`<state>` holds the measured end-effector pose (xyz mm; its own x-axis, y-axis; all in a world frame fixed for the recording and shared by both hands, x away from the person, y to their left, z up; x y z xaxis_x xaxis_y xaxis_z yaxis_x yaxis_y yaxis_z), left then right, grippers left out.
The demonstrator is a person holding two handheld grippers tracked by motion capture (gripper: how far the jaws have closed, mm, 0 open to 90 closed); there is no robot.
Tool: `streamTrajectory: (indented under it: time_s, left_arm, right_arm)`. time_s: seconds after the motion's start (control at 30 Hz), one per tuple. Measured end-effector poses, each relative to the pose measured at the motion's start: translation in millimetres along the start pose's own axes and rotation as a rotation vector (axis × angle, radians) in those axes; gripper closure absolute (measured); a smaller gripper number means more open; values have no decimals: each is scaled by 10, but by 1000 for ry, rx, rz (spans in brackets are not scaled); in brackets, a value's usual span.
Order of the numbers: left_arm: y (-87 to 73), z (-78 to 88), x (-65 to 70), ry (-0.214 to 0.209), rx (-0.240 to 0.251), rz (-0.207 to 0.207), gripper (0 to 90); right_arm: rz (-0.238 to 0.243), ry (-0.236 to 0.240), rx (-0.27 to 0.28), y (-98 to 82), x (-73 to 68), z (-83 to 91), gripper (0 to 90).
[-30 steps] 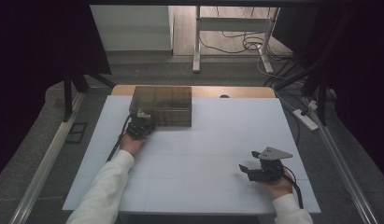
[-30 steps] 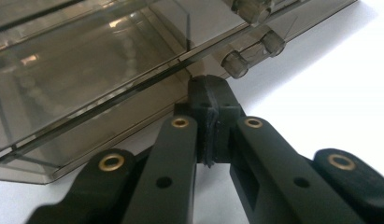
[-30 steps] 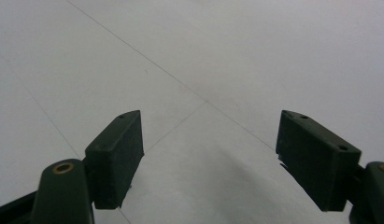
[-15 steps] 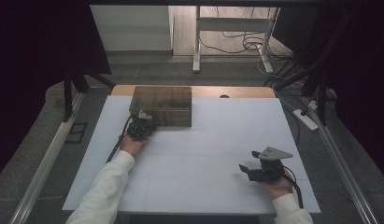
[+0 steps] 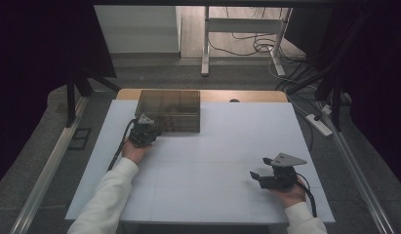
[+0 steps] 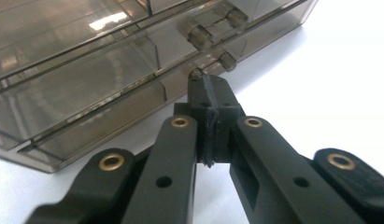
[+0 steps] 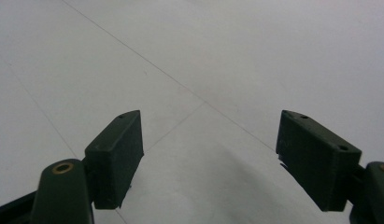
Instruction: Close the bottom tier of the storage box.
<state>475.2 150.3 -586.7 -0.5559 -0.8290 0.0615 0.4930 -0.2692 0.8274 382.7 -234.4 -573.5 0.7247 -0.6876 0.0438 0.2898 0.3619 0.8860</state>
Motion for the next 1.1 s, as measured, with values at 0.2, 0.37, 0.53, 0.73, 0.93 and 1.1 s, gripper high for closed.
streamTrajectory:
  time_s: [0.2, 0.37, 0.53, 0.73, 0.93, 1.1]
  left_arm:
    - [16, 170, 73, -31, 31, 16, 889]
    - [24, 313, 189, -42, 53, 20, 888]
    - [-10, 474, 326, -36, 60, 2, 639]
    - [-114, 687, 485, -62, 31, -6, 358]
    - [-316, 869, 622, -63, 38, 49, 264]
    - [-480, 1009, 670, -64, 40, 56, 256]
  right_arm:
    - [-1, -10, 9, -2, 4, 38, 229]
    - [3, -16, 13, 6, 10, 44, 229]
    - [4, -15, 15, 11, 18, 51, 229]
    - [1, -11, 29, 35, 13, 63, 229]
    - [8, 7, 49, 67, -29, 104, 224]
    - [34, 16, 108, 156, -73, 156, 228]
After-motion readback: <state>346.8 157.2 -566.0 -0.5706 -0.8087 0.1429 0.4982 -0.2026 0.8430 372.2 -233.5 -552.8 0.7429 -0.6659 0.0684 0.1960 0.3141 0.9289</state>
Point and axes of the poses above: each handheld gripper's, and its own axes: z roughly backward along the jaws, y roughly out of its top, x roughly to its right, the point moved 10 cm from there along -z, roughly forward along the jaws, and after that the axes turned 8 degrees about x, right-handed, at the moved point
